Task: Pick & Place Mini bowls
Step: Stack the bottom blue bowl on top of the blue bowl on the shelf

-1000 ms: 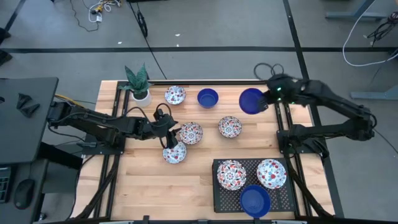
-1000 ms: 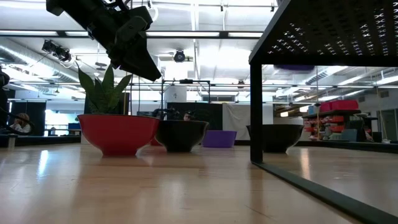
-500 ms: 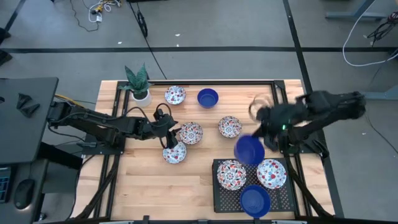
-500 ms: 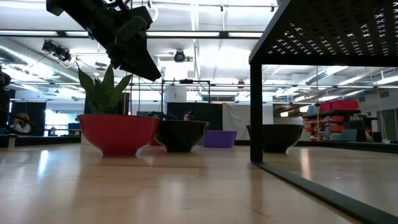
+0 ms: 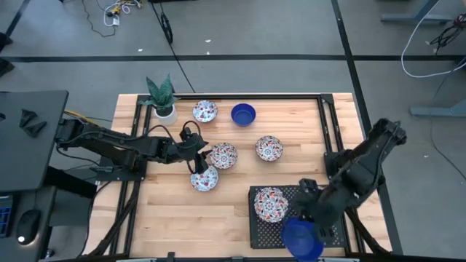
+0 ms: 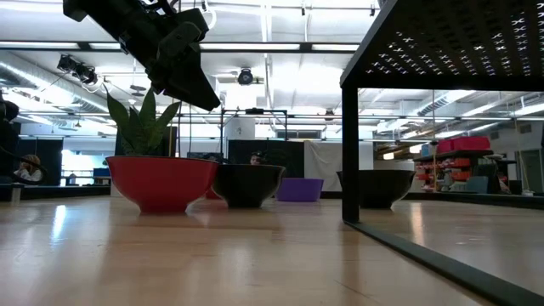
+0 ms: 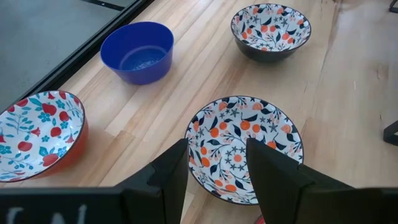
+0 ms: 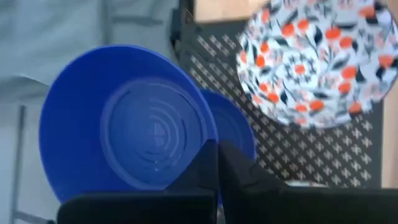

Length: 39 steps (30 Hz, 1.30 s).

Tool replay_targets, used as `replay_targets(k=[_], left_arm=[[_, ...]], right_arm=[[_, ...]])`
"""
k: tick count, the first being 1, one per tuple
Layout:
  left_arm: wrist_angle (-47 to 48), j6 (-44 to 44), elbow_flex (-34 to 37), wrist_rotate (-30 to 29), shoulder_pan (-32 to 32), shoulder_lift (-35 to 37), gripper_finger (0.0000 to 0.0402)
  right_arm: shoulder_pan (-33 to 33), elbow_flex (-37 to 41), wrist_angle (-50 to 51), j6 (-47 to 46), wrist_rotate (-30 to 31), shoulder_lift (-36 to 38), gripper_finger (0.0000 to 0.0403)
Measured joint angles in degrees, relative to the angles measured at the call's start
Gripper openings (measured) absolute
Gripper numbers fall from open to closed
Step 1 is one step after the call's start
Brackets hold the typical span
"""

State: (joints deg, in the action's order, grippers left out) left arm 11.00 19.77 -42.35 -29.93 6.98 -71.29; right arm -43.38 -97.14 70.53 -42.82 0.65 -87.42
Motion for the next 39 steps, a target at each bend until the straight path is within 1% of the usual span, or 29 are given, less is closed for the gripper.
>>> replay_targets(k=[3, 7, 15, 20, 32, 39], left_arm=[[0.0, 0.0, 0.0, 0.0, 0.0, 0.0, 0.0165], [0.0, 0.0, 0.0, 0.0, 0.0, 0.0, 0.0165], [0.0, 0.0, 0.0, 0.0, 0.0, 0.0, 0.0165], [0.0, 0.0, 0.0, 0.0, 0.0, 0.0, 0.0165], [0.0, 0.0, 0.0, 0.0, 0.0, 0.0, 0.0165], [0.0, 0.0, 0.0, 0.0, 0.0, 0.0, 0.0165]], right_arm=[[-1.2, 0.8, 1.4, -2.4, 1.7, -0.6, 0.0], [-1.4, 1.4, 2.4, -3.3, 3.0, -0.6, 0.0], [-1.4, 1.4, 2.5, -2.6, 3.0, -0.6, 0.0], [-1.4, 1.7, 2.4, -4.6, 2.9, -0.7, 0.0001], [-1.4, 7.4, 0.6, -8.7, -1.3, -0.8, 0.0006], [-1.4, 7.6, 0.6, -8.6, -1.2, -0.8, 0.0006]])
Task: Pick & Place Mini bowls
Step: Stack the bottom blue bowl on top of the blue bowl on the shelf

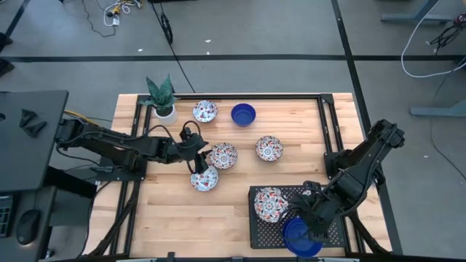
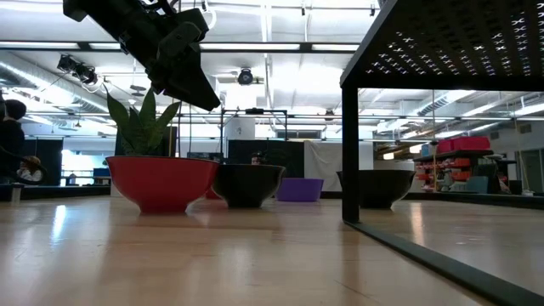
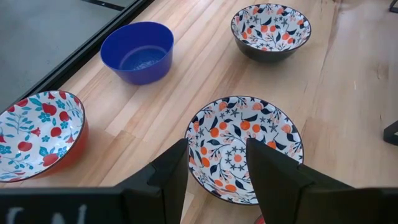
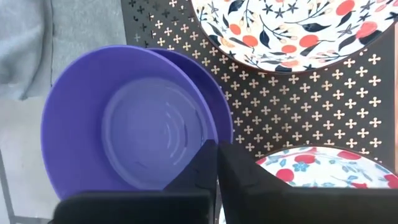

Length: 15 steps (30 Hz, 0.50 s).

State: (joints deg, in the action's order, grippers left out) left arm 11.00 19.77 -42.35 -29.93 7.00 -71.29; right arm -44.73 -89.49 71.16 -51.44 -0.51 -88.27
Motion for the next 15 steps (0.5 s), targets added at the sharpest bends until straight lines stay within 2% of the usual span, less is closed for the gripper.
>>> replay_targets(k=[7, 15], left_arm=[[0.0, 0.0, 0.0, 0.0, 0.0, 0.0, 0.0165], [0.0, 0.0, 0.0, 0.0, 0.0, 0.0, 0.0165]], right_arm=[[0.1, 0.0, 0.0, 0.0, 2.5, 0.0, 0.0012], [1.0, 0.0, 0.0, 0.0, 2.6, 0.0, 0.0054]])
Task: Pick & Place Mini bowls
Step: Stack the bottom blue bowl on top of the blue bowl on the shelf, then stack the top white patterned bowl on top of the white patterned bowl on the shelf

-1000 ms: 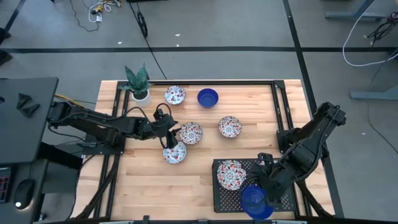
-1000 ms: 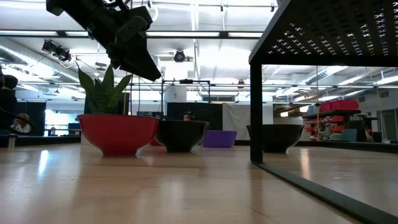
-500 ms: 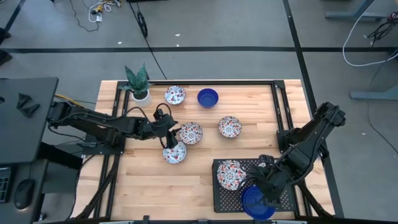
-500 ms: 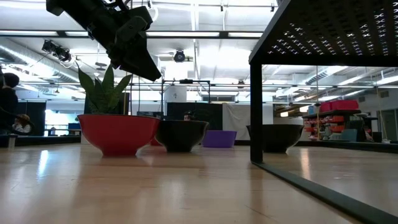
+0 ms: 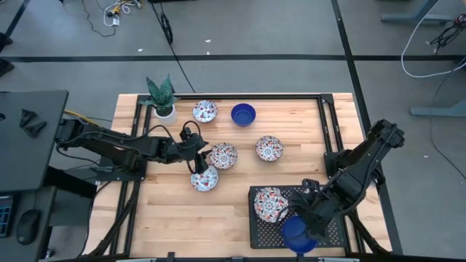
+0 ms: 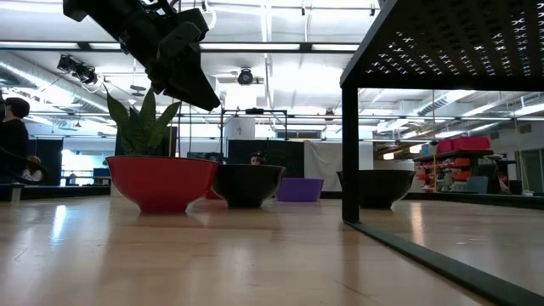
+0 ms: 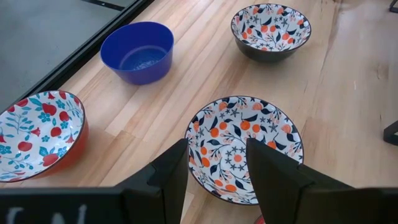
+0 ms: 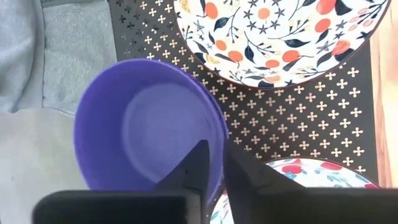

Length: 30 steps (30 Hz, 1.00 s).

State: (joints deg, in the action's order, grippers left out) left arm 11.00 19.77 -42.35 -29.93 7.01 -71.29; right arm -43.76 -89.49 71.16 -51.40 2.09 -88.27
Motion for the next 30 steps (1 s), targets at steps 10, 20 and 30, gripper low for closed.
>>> replay_targets(k=[10, 20, 30], left_arm=[[0.0, 0.0, 0.0, 0.0, 0.0, 0.0, 0.0165], [0.0, 0.0, 0.0, 0.0, 0.0, 0.0, 0.0165], [0.0, -0.9, 0.0, -0.4, 0.5, 0.0, 0.0165]], right_arm=[[1.1, 0.0, -1.5, 5.2, -0.2, 0.1, 0.0103], [1.7, 0.0, -22.3, 37.2, 11.4, 3.4, 0.0081], [10.5, 11.6, -50.4, 66.8, 24.4, 5.2, 0.0057]])
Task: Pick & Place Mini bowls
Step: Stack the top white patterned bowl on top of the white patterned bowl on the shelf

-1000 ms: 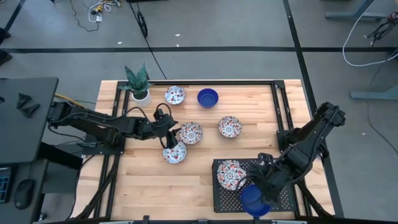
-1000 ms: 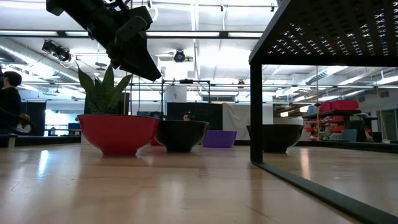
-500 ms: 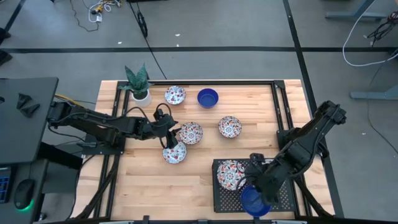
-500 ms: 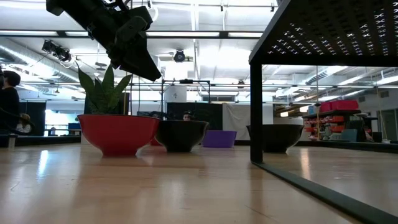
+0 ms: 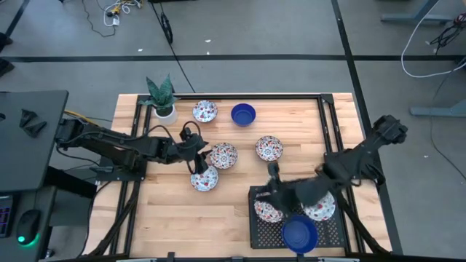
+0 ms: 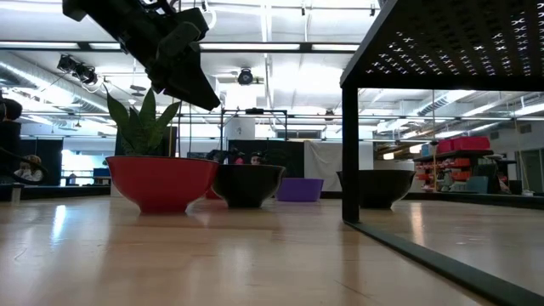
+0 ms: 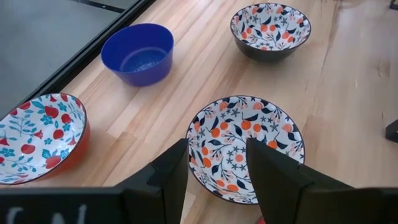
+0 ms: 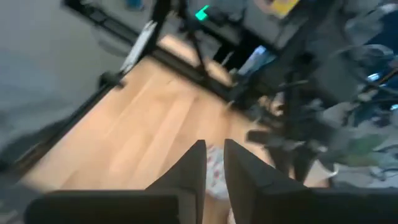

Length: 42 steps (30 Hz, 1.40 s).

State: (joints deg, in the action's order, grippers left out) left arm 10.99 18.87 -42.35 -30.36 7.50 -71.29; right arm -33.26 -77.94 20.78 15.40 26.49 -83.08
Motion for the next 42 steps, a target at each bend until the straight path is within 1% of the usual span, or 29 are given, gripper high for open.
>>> replay_targets(k=[3, 6, 8, 11, 13, 15, 18, 20, 22, 24, 26, 29, 31, 32, 35, 36, 39, 40, 42], left_arm=[[0.0, 0.0, 0.0, -0.4, 0.3, 0.0, 0.0165], [0.1, 0.0, 0.0, -0.5, 0.3, 0.0, 0.0165], [0.1, 0.0, 0.0, -0.5, 0.2, 0.0, 0.0165], [0.1, 0.0, 0.0, -0.5, 0.2, 0.0, 0.0165], [0.1, 0.1, 0.0, -0.5, 0.2, 0.0, 0.0165], [0.1, 0.4, 0.0, -0.5, 0.2, 0.0, 0.0165], [0.6, 1.1, 0.0, -0.7, 0.2, 0.0, 0.0165], [1.6, 1.9, 0.0, -1.6, 0.2, 0.0, 0.0165], [3.9, 3.4, 0.0, -3.2, 0.2, 0.0, 0.0165], [7.1, 5.2, 0.0, -5.2, 0.2, 0.0, 0.0165], [10.6, 8.1, 0.0, -7.5, -0.2, 0.0, 0.0165], [15.9, 13.0, 0.0, -8.7, -2.8, 0.0, 0.0165], [18.2, 15.0, 0.0, -6.9, -6.0, 0.0, 0.0165], [18.9, 14.9, 0.0, -4.7, -8.1, 0.0, 0.0164], [18.4, 11.7, 0.0, 1.1, -14.7, 0.0, 0.0159], [18.0, 9.6, 0.0, 2.2, -16.9, 0.0, 0.0157], [14.7, -1.6, 0.0, 5.3, -23.3, 0.0, 0.0152], [12.9, -5.2, 0.0, 7.5, -25.4, 0.0, 0.0152], [8.6, -10.7, 0.0, 14.4, -29.3, 0.0, 0.0156]], right_arm=[[6.4, 7.0, -10.2, 0.6, -2.1, 1.3, 0.0054], [13.1, 13.3, -19.4, -0.5, -2.2, 2.5, 0.0054], [17.7, 16.1, -25.4, -2.6, -2.3, 3.3, 0.0054], [24.4, 17.7, -28.0, -9.7, -2.1, 3.4, 0.0055], [28.2, 17.8, -27.0, -14.7, -1.2, 3.4, 0.0057], [31.1, 17.8, -25.2, -17.3, -1.0, 3.4, 0.0059], [33.7, 17.8, -21.4, -17.9, -1.2, 3.4, 0.0064], [35.0, 17.8, -18.4, -18.0, -1.4, 3.4, 0.0067], [35.6, 19.0, -18.0, -18.0, -1.5, 3.3, 0.0071], [35.8, 21.8, -20.3, -18.0, -1.5, 3.2, 0.0074], [35.8, 24.8, -24.8, -18.1, -1.7, 3.1, 0.0078], [35.7, 29.6, -31.9, -19.7, -2.3, 3.1, 0.0083], [35.5, 32.7, -35.7, -21.5, -2.4, 3.1, 0.0086], [35.4, 34.2, -38.1, -22.5, -2.9, 3.1, 0.0087], [34.9, 37.9, -44.1, -25.3, -6.8, 3.1, 0.0087], [34.8, 38.9, -45.7, -26.1, -8.4, 3.1, 0.0087], [33.9, 41.2, -49.9, -27.0, -11.3, 3.1, 0.0087], [33.5, 41.8, -50.9, -27.0, -11.6, 3.1, 0.0087], [32.9, 42.5, -51.9, -26.9, -11.6, 3.1, 0.0087]])
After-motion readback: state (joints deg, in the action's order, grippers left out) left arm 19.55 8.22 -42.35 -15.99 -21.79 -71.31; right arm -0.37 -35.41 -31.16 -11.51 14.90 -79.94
